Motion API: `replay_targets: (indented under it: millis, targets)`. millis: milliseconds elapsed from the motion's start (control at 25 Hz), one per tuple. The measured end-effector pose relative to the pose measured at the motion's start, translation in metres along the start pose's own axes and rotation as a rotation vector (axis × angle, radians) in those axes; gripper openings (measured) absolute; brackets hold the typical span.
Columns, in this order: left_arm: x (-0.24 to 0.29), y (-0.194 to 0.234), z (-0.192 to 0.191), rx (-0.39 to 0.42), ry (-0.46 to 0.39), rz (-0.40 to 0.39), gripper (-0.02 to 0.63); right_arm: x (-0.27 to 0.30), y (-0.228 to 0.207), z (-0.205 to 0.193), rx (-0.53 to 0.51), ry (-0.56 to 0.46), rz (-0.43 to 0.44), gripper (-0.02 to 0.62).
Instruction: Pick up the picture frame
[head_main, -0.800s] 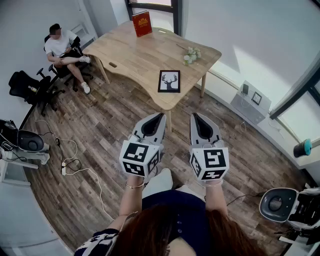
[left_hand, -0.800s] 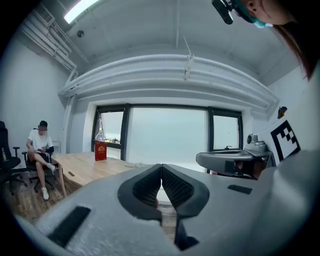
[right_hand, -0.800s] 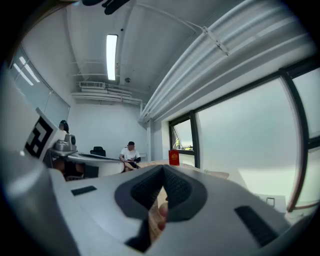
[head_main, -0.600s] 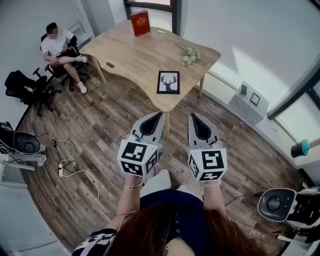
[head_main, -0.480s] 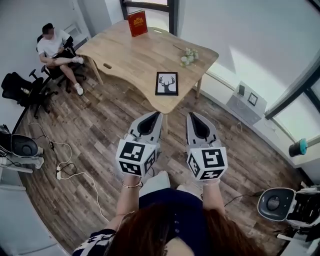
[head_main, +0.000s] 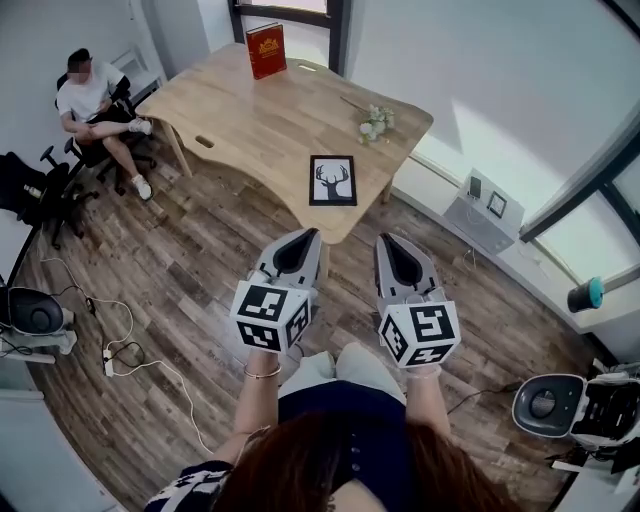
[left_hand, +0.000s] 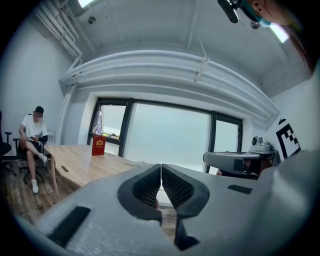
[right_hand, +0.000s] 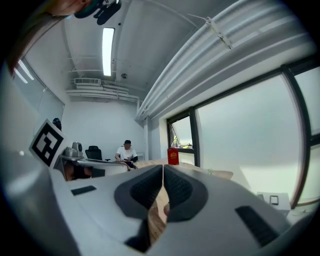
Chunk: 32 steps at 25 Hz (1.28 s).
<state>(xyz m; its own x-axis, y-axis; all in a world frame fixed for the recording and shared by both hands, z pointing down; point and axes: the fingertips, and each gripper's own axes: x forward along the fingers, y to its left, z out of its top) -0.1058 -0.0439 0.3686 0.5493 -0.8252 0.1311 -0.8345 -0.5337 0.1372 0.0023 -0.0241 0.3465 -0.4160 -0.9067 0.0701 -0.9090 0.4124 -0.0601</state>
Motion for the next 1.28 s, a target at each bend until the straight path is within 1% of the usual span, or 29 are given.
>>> replay_targets:
  millis: [160, 320, 480, 720, 880, 1280]
  targets:
    - [0.019, 0.006, -0.007, -0.016, 0.025, -0.021, 0.029, 0.012, -0.011, -0.006, -0.004, 0.018, -0.029, 0.026]
    - [0.041, 0.017, -0.015, -0.011, 0.050, -0.016, 0.029, 0.035, -0.024, -0.013, -0.008, 0.030, -0.040, 0.028]
    - [0.063, 0.035, -0.016, -0.005, 0.065, -0.001, 0.029, 0.068, -0.035, -0.018, -0.007, 0.042, -0.027, 0.028]
    - [0.107, 0.069, -0.001, -0.017, 0.045, 0.029, 0.029, 0.126, -0.060, -0.014, -0.012, 0.059, 0.003, 0.028]
    - [0.139, 0.085, 0.001, -0.013, 0.050, 0.038, 0.029, 0.157, -0.079, -0.017, -0.011, 0.083, 0.013, 0.028]
    - [0.195, 0.115, -0.016, -0.037, 0.107, 0.062, 0.030, 0.213, -0.114, -0.040, -0.003, 0.163, 0.032, 0.028]
